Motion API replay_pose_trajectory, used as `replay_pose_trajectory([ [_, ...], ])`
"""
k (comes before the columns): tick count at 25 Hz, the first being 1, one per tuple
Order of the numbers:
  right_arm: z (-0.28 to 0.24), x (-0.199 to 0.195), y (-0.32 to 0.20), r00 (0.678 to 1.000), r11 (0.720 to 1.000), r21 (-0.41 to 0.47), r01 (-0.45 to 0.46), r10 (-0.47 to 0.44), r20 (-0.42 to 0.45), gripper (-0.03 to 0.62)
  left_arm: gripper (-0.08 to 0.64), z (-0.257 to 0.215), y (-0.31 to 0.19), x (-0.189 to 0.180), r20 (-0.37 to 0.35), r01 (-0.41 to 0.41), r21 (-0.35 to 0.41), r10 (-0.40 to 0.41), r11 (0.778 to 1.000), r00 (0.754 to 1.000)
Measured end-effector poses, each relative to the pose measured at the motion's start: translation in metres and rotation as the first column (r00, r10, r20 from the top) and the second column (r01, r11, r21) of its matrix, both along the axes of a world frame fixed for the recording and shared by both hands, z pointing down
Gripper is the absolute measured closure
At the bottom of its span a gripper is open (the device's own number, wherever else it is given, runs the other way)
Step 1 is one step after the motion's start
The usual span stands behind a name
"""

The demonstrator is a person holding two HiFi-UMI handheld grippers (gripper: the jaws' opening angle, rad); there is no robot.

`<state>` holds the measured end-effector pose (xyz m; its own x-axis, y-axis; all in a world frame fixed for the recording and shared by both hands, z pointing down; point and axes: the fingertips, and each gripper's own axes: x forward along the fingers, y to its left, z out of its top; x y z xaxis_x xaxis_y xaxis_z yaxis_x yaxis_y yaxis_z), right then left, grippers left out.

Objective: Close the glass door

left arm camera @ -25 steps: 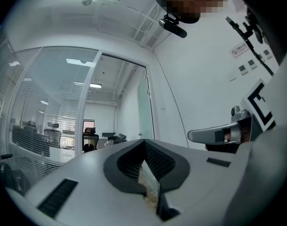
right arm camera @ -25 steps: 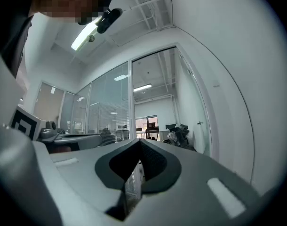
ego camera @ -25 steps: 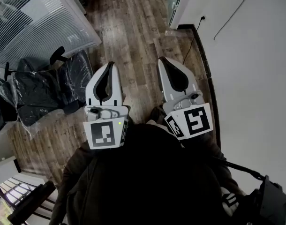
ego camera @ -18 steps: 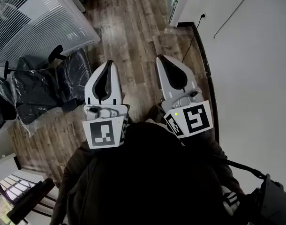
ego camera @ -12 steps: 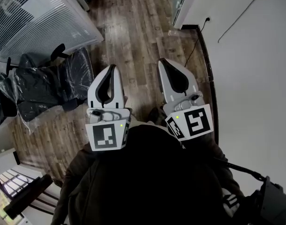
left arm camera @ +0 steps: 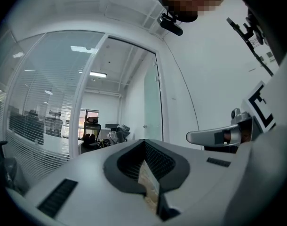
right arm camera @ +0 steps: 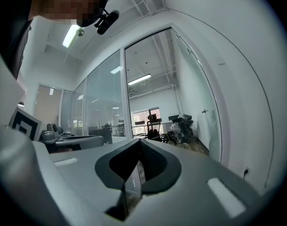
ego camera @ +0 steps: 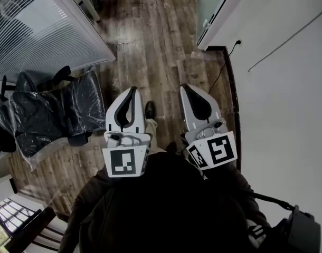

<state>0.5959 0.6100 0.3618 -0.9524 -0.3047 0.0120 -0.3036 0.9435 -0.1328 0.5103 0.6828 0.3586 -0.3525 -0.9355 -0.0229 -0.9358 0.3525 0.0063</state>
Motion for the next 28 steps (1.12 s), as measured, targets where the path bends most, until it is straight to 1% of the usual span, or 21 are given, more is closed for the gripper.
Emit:
replay_pose_trajectory([
  [5,-0.024,-0.101,-0.082,0.998,0.998,0.022,-0.054,0.053,0.037,0.591,0.563,-0.011,-0.074,-0.107,0.005,-0.027,-0.001,0.027,1.0,1.0],
  [9,-0.041,-0.157,-0.134,0.997,0.997,0.021,-0.069,0.068,0.046,0.591,0.563,-0.025,-0.126,-0.164,0.023,-0.049,-0.008,0.049,0.999,0.999],
  [12,-0.042,-0.189,-0.166,0.997,0.997,0.029,-0.065,0.064,0.034,0.591,0.563,-0.025,-0.163,-0.197,-0.004,-0.055,-0.005,0.055,0.998,0.999],
  [14,-0.045,-0.205,-0.19,0.996,0.996,0.036,-0.078,0.077,0.033,0.591,0.563,-0.024,-0.188,-0.214,-0.008,-0.066,-0.008,0.066,0.998,0.998],
  [18,-0.041,-0.232,-0.256,0.994,0.994,0.036,-0.107,0.106,0.027,0.591,0.563,-0.017,-0.254,-0.244,-0.028,-0.08,-0.019,0.08,0.997,0.996],
  [23,-0.024,-0.28,-0.365,0.99,0.988,0.054,-0.142,0.141,0.027,0.591,0.563,0.001,-0.37,-0.293,-0.019,-0.127,-0.059,0.126,0.99,0.992],
  [26,-0.025,-0.314,-0.435,0.988,0.987,0.05,-0.154,0.152,0.036,0.591,0.563,-0.002,-0.441,-0.326,0.001,-0.146,-0.067,0.147,0.987,0.989],
  [28,-0.028,-0.335,-0.487,0.988,0.988,0.036,-0.151,0.15,0.037,0.591,0.563,-0.012,-0.495,-0.348,0.003,-0.148,-0.053,0.148,0.988,0.989],
])
